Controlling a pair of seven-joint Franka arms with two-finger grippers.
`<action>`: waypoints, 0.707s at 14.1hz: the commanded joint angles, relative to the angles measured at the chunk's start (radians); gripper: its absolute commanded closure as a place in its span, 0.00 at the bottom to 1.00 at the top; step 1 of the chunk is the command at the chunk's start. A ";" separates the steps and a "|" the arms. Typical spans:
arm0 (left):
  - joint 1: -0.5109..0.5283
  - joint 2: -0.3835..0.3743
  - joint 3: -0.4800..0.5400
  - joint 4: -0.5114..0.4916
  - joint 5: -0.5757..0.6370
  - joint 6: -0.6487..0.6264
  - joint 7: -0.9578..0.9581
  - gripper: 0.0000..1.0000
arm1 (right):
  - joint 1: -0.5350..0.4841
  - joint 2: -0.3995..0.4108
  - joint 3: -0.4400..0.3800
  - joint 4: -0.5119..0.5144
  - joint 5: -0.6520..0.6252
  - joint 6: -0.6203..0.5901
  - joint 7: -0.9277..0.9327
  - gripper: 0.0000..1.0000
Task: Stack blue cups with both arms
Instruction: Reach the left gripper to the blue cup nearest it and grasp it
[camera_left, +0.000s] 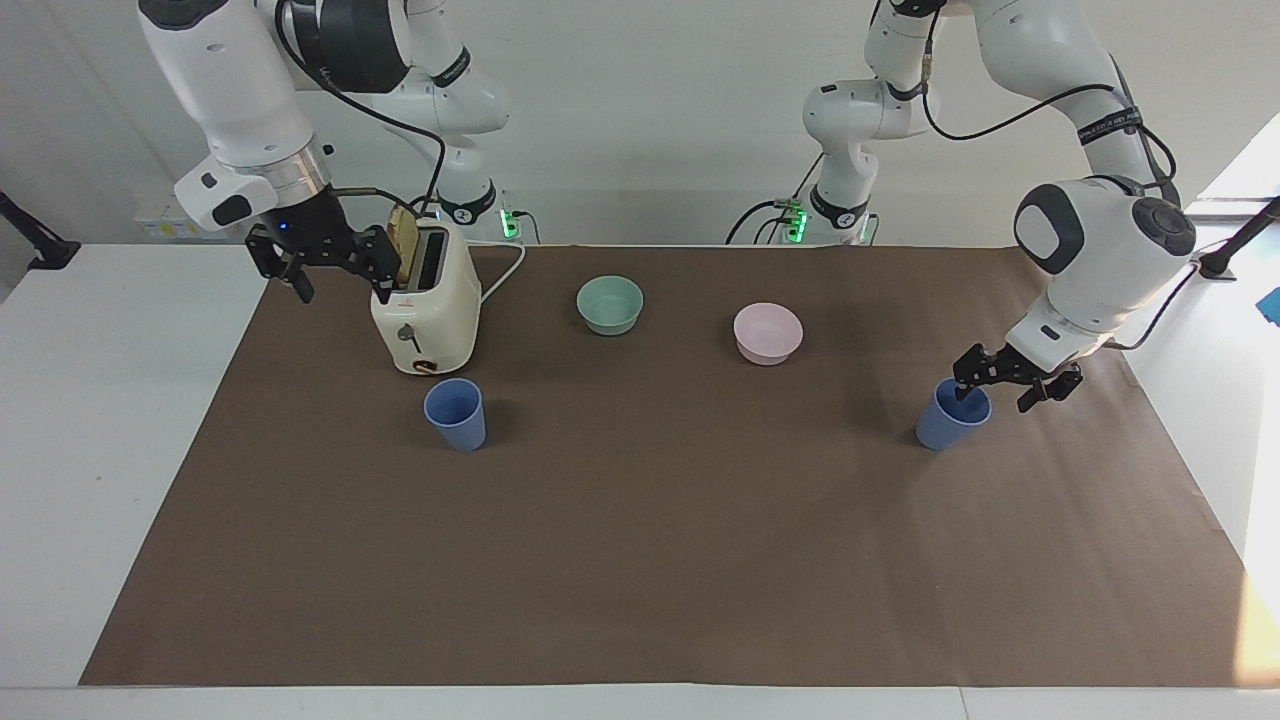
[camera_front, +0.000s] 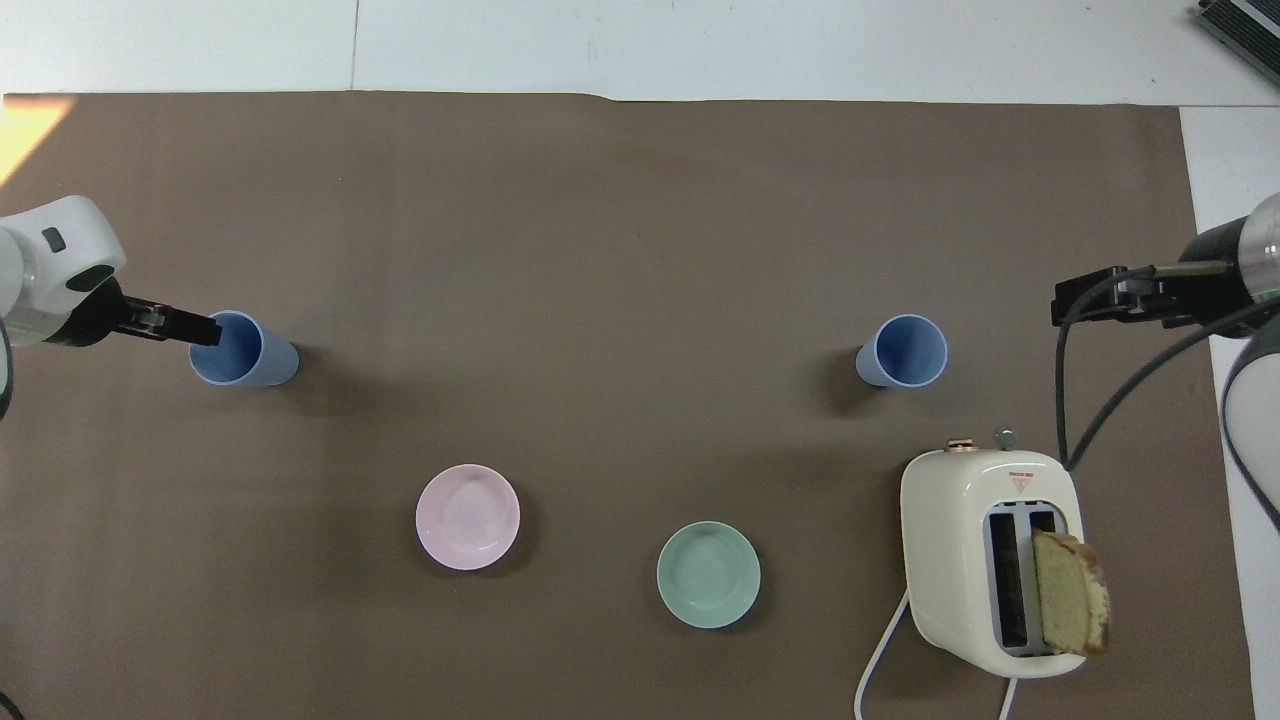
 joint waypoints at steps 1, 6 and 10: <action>0.015 -0.014 -0.006 -0.040 -0.018 0.043 0.009 0.00 | -0.011 -0.015 0.004 -0.015 0.020 0.008 0.000 0.00; 0.024 0.004 -0.006 -0.041 -0.018 0.057 -0.004 0.00 | -0.011 -0.015 0.002 -0.015 0.020 0.012 0.002 0.00; 0.023 0.001 -0.006 -0.051 -0.018 0.060 -0.005 0.51 | -0.011 -0.015 0.002 -0.015 0.020 0.012 0.002 0.00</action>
